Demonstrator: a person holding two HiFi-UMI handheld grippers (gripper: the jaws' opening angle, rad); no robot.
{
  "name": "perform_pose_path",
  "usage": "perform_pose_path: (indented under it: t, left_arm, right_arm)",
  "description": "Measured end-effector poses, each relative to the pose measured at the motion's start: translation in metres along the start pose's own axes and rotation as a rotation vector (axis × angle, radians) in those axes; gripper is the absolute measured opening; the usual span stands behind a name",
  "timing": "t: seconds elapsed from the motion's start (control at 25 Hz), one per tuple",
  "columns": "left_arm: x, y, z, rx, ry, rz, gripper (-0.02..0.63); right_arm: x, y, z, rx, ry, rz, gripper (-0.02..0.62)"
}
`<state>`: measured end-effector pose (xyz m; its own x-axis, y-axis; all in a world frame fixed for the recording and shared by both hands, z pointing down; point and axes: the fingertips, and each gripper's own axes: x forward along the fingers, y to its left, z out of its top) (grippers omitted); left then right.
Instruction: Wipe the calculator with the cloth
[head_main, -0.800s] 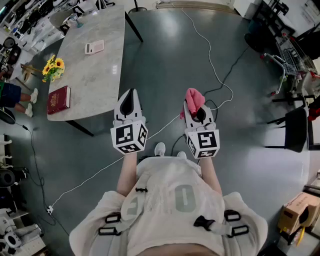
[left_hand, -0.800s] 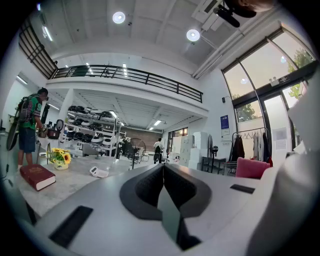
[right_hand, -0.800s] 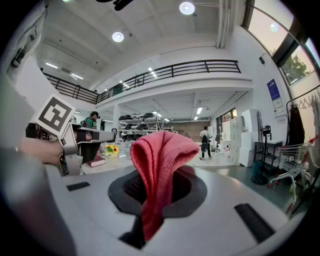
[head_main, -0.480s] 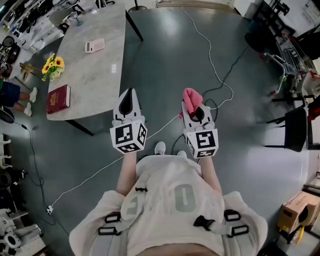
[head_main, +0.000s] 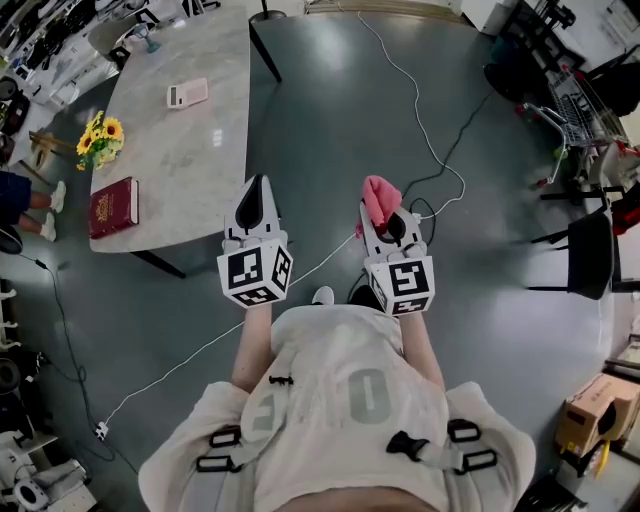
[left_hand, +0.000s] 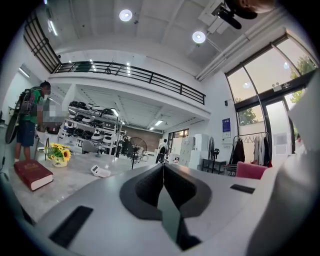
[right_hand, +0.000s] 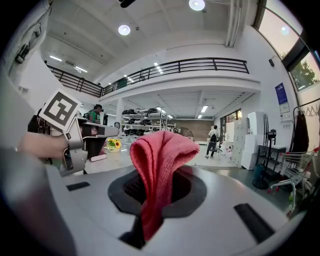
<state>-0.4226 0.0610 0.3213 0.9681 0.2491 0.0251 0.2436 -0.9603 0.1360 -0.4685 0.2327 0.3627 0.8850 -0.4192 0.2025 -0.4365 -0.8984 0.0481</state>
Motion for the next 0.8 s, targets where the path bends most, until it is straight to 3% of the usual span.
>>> perform_pose_path:
  t: [0.32, 0.56, 0.8]
  left_arm:
    - [0.021, 0.028, -0.002, 0.011, -0.003, 0.012, 0.021]
    - [0.052, 0.032, 0.020, 0.049, -0.057, 0.025, 0.021]
    - [0.119, 0.043, 0.054, 0.150, -0.139, 0.055, 0.021]
  right_arm:
    - [0.023, 0.003, -0.010, 0.043, 0.035, -0.003, 0.051]
    - [0.056, -0.043, 0.007, 0.024, -0.007, -0.031, 0.052]
    - [0.114, -0.105, 0.030, -0.028, -0.068, -0.058, 0.054]
